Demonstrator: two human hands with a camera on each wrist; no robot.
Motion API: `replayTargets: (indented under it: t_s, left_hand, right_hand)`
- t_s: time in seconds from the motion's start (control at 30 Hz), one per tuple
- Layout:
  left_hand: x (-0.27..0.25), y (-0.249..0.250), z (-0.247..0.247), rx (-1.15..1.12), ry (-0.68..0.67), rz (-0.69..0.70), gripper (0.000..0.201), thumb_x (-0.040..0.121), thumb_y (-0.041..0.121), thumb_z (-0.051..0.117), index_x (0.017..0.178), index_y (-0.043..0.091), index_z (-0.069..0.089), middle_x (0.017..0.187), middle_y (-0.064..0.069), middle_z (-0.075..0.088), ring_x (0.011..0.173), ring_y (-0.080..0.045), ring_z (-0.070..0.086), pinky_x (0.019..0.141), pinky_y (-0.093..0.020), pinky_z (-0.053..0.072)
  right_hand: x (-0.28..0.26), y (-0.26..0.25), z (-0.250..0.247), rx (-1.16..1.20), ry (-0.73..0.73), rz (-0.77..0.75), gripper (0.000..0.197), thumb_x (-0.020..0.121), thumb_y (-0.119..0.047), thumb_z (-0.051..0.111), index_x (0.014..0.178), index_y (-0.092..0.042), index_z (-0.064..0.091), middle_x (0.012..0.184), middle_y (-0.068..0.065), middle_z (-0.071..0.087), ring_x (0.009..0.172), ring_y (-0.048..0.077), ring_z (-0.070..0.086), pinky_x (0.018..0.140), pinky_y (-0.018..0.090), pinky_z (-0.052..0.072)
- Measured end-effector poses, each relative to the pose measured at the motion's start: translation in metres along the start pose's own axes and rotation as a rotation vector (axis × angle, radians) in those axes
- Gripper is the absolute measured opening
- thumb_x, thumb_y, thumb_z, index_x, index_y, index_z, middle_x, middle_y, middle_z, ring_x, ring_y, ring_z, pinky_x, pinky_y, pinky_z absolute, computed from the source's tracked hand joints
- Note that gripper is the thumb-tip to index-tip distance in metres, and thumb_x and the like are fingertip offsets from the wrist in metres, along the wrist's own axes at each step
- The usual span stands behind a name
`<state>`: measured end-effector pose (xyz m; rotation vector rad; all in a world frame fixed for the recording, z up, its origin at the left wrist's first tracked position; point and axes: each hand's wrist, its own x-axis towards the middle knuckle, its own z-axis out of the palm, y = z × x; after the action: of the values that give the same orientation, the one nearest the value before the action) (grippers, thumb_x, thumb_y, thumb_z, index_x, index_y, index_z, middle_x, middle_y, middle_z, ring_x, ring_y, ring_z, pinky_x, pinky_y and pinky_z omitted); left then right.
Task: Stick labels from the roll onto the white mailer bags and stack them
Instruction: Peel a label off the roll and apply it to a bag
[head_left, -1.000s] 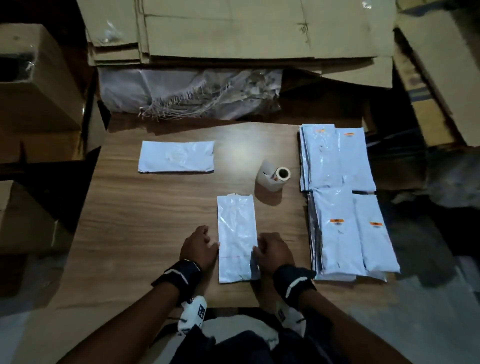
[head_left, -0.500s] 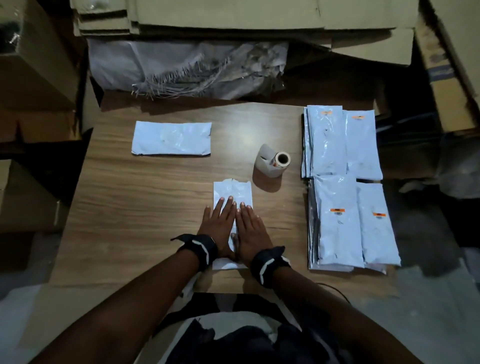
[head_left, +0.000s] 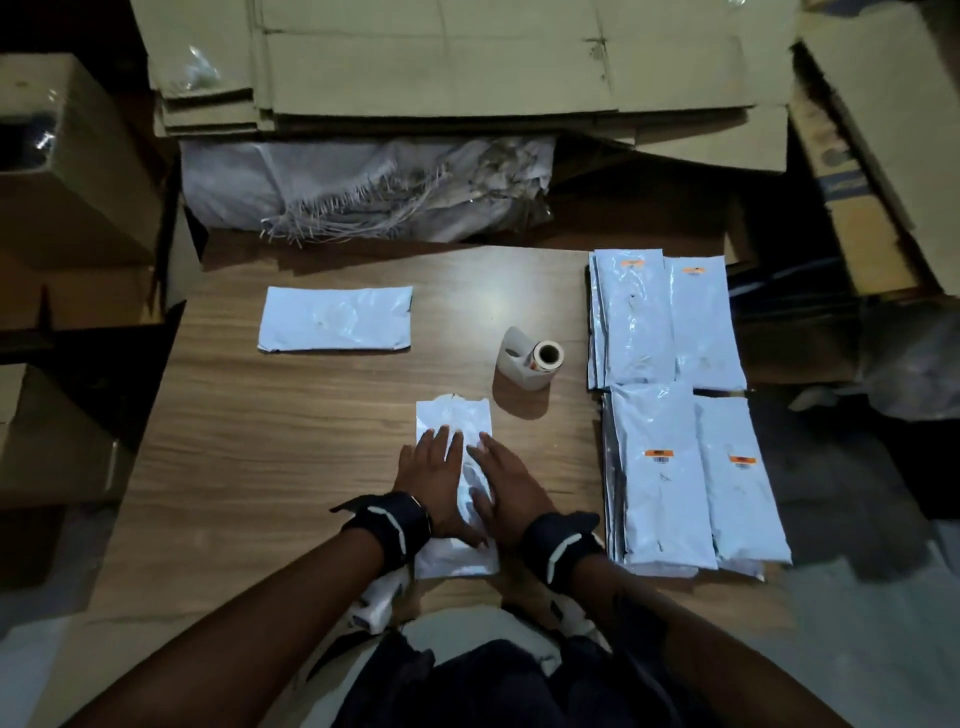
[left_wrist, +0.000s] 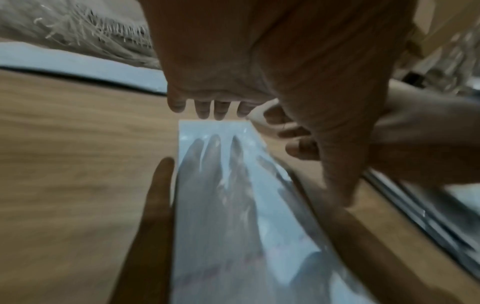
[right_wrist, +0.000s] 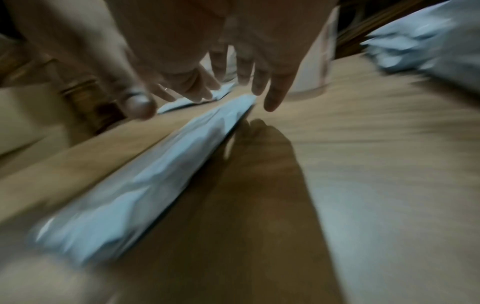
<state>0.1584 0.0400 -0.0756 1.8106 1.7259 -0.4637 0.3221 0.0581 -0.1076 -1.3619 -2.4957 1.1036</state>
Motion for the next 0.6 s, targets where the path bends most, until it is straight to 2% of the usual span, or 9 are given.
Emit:
replayTargets:
  t_s: [0.07,0.13,0.17,0.2,0.23,0.33,0.43,0.53,0.6]
  left_hand:
    - [0.003,0.008,-0.025,-0.022,0.144,0.014,0.127,0.062,0.072,0.069,0.155,0.013,0.006,0.161,-0.012,0.007,0.148,-0.032,0.01,0.117,-0.049,0.017]
    - [0.012,0.02,-0.053,-0.107,0.388,0.111,0.092,0.07,0.049,0.068,0.147,0.014,0.032,0.153,-0.012,0.031,0.14,-0.033,0.03,0.112,-0.044,0.026]
    - [0.018,0.027,-0.067,-0.154,0.508,0.168,0.077,0.069,0.038,0.067,0.139,0.013,0.045,0.145,-0.011,0.043,0.132,-0.034,0.041,0.107,-0.043,0.032]
    - [0.026,0.034,-0.08,-0.17,0.594,0.214,0.066,0.068,0.031,0.067,0.13,0.013,0.053,0.136,-0.01,0.051,0.124,-0.034,0.048,0.101,-0.043,0.036]
    - [0.034,0.042,-0.092,-0.144,0.625,0.233,0.059,0.069,0.03,0.067,0.125,0.014,0.056,0.13,-0.007,0.055,0.119,-0.032,0.051,0.097,-0.042,0.038]
    - [0.052,0.063,-0.117,0.008,0.526,0.167,0.044,0.079,0.039,0.061,0.119,0.019,0.057,0.122,-0.003,0.059,0.117,-0.029,0.049,0.095,-0.041,0.035]
    - [0.063,0.073,-0.122,0.165,0.451,0.103,0.034,0.085,0.043,0.052,0.11,0.021,0.061,0.112,-0.003,0.061,0.112,-0.029,0.048,0.095,-0.041,0.033]
    - [0.068,0.08,-0.118,0.248,0.419,0.094,0.033,0.091,0.045,0.044,0.108,0.024,0.063,0.108,-0.003,0.063,0.108,-0.031,0.049,0.095,-0.041,0.034]
    - [0.07,0.081,-0.114,0.25,0.401,0.098,0.032,0.094,0.042,0.04,0.111,0.026,0.062,0.109,-0.003,0.065,0.107,-0.032,0.05,0.093,-0.041,0.033]
  right_hand:
    - [0.001,0.005,-0.02,0.036,0.133,0.079,0.055,0.091,-0.028,0.05,0.144,-0.017,0.041,0.153,0.009,0.034,0.139,0.026,0.032,0.114,0.028,0.023]
    - [0.005,0.014,-0.039,0.108,0.311,0.202,0.047,0.087,-0.026,0.05,0.133,-0.02,0.048,0.135,0.007,0.049,0.122,0.029,0.047,0.105,0.035,0.039]
    - [0.009,0.019,-0.046,0.182,0.402,0.287,0.043,0.085,-0.025,0.051,0.128,-0.02,0.05,0.127,0.006,0.052,0.115,0.028,0.052,0.098,0.039,0.045]
    - [0.014,0.023,-0.055,0.254,0.48,0.372,0.042,0.085,-0.024,0.053,0.127,-0.019,0.05,0.126,0.007,0.054,0.112,0.028,0.054,0.094,0.042,0.047]
    - [0.02,0.026,-0.062,0.313,0.538,0.443,0.043,0.087,-0.021,0.055,0.129,-0.017,0.051,0.128,0.008,0.053,0.114,0.028,0.055,0.095,0.044,0.048]
    - [0.036,0.032,-0.088,0.448,0.599,0.574,0.045,0.091,-0.014,0.054,0.136,-0.012,0.049,0.136,0.009,0.051,0.12,0.025,0.054,0.103,0.037,0.044]
    - [0.05,0.034,-0.104,0.495,0.558,0.588,0.046,0.091,-0.018,0.056,0.136,-0.017,0.05,0.135,0.005,0.054,0.119,0.021,0.055,0.102,0.033,0.044]
    - [0.056,0.036,-0.107,0.46,0.509,0.545,0.036,0.091,-0.026,0.059,0.127,-0.022,0.057,0.122,0.002,0.064,0.11,0.02,0.062,0.091,0.029,0.048]
    - [0.056,0.034,-0.108,0.443,0.511,0.518,0.032,0.093,-0.029,0.059,0.124,-0.023,0.059,0.117,0.0,0.067,0.103,0.018,0.064,0.081,0.023,0.046]
